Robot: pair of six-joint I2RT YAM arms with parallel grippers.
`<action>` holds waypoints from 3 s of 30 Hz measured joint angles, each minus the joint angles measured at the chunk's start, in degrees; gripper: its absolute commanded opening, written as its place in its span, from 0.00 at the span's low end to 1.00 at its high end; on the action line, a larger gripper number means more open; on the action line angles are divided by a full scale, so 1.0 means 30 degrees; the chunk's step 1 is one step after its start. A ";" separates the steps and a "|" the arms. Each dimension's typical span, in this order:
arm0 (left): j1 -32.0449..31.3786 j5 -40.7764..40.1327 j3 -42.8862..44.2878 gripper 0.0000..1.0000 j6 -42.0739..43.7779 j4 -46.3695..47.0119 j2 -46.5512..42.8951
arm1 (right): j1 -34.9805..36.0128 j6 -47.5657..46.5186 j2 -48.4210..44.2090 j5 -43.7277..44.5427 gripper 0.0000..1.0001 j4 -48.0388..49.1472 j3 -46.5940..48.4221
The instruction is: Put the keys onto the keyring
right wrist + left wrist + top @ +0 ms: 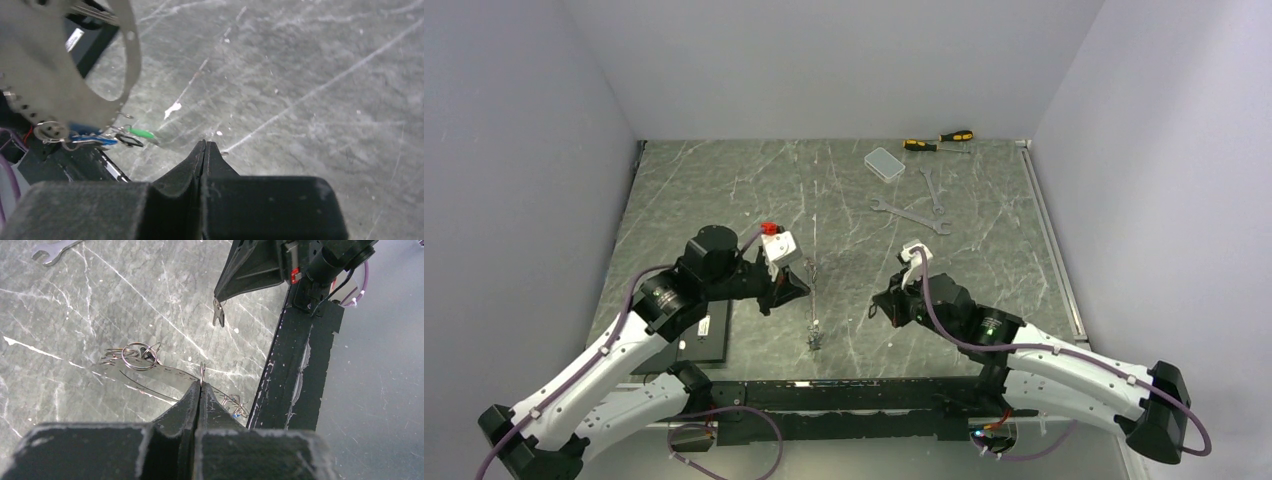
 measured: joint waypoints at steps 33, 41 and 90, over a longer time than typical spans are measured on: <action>0.1042 0.0219 0.0364 0.00 -0.0393 0.0007 0.2259 | 0.0000 -0.6827 0.4495 -0.8801 0.00 0.3483 0.4998; 0.1202 0.0517 0.0364 0.00 -0.0437 0.0007 0.2259 | -0.0211 -0.6827 0.5493 -0.9267 0.00 0.4648 0.5173; 0.1406 0.0998 0.0466 0.00 -0.0503 0.0015 0.2251 | -0.0954 -0.6200 0.6878 -0.9005 0.00 0.6659 0.5916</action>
